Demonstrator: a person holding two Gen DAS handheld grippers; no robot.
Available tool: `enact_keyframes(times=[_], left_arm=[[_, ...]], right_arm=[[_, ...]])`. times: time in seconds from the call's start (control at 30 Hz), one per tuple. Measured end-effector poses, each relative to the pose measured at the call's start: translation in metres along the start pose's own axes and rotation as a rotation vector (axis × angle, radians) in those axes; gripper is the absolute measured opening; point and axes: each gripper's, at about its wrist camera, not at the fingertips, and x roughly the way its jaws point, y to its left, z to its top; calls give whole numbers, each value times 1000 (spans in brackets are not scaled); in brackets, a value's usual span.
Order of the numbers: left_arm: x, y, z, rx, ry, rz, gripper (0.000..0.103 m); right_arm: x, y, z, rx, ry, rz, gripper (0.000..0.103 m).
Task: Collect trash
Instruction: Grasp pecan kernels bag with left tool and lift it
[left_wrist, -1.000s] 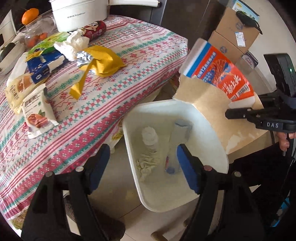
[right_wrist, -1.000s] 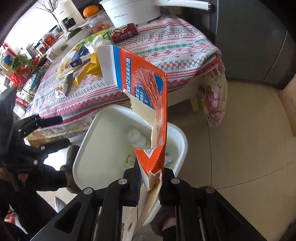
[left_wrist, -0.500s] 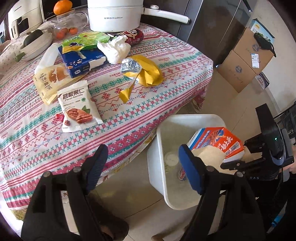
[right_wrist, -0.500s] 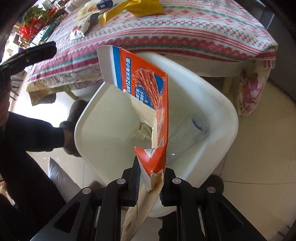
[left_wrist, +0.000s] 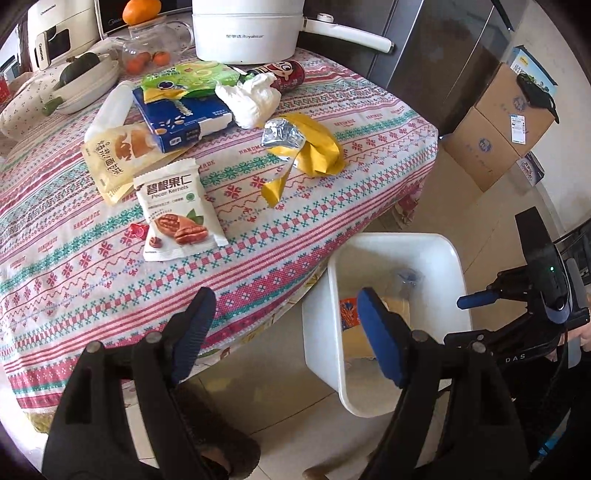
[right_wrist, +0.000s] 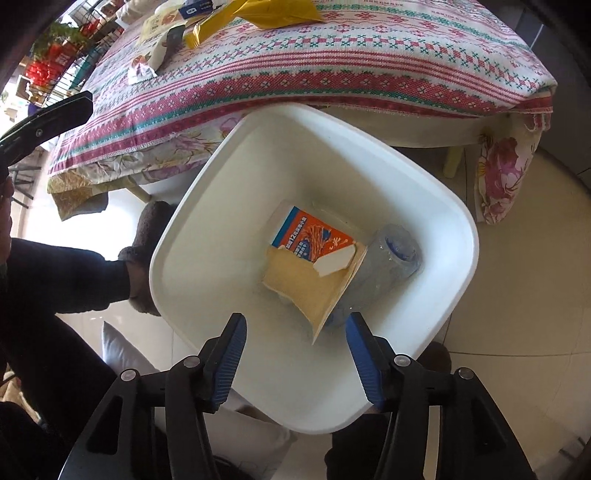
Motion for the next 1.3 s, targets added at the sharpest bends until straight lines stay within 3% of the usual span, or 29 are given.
enact_keyframes(times=[0.43,1.03,1.2,1.27,1.3], left_arm=[[-10,50,20,-137,-34,82,84],[59,77,60,-224,51,192,84],[71,82,66,-256,71,189,72],[75,82,68,-255,83,194,59],[76,82,69,-253,88,199,59]], right_arm=[[-48,-8,31,78,-151,-41,71],[-78,5,80,125,-265,-89,75],[-80,4,89,135,-283,-120,75],[-81,5,92,132,-290,-138,75],[-81,6,93,131,-294,-146,75]])
